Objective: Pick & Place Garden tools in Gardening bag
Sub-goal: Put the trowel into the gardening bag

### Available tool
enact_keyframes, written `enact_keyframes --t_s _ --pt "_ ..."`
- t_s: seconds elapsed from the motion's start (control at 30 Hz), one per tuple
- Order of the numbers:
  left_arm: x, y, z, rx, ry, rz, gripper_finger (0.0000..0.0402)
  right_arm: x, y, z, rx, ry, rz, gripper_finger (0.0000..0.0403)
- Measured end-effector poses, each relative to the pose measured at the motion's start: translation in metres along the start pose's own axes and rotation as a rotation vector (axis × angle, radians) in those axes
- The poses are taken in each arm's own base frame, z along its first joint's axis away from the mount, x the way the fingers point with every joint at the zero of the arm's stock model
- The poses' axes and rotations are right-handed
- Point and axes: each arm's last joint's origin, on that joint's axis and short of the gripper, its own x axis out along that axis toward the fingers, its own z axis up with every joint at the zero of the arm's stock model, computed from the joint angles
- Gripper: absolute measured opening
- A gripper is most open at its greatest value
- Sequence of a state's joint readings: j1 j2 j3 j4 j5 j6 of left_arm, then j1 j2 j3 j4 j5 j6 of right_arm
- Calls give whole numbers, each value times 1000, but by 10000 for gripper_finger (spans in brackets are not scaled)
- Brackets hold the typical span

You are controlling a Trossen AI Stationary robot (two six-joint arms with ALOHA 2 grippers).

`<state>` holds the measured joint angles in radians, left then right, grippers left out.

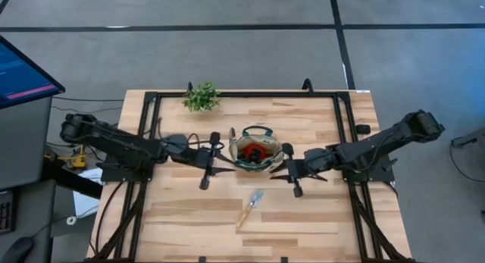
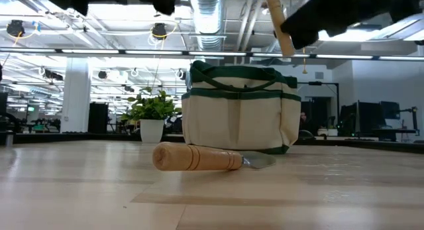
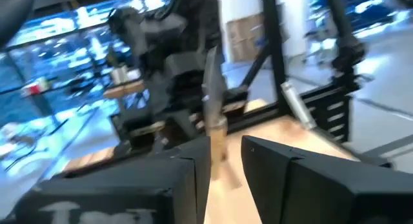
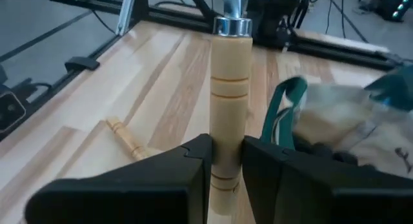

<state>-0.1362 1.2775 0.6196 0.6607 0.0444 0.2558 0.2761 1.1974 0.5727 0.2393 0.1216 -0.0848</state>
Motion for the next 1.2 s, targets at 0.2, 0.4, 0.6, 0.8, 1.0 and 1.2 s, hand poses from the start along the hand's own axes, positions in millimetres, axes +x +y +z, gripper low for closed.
enact_keyframes --t_s 0.2,0.4,0.6,0.8,1.0,1.2 --pt "25 12 -15 -56 63 57 132 0 1 -4 4 5 17 51" --pt "45 16 -10 -150 28 21 203 0 4 -1 5 -21 29 51" --pt "58 13 -1 -184 -19 -71 240 -1 7 -2 7 -13 44 51" --pt "76 14 -9 -306 -1 -171 244 -1 8 -6 22 20 77 51" --pt "91 16 -5 -306 -28 -208 223 -1 10 -6 29 27 134 51" --pt "92 16 2 -315 -52 -255 197 -1 10 -8 29 47 135 51"
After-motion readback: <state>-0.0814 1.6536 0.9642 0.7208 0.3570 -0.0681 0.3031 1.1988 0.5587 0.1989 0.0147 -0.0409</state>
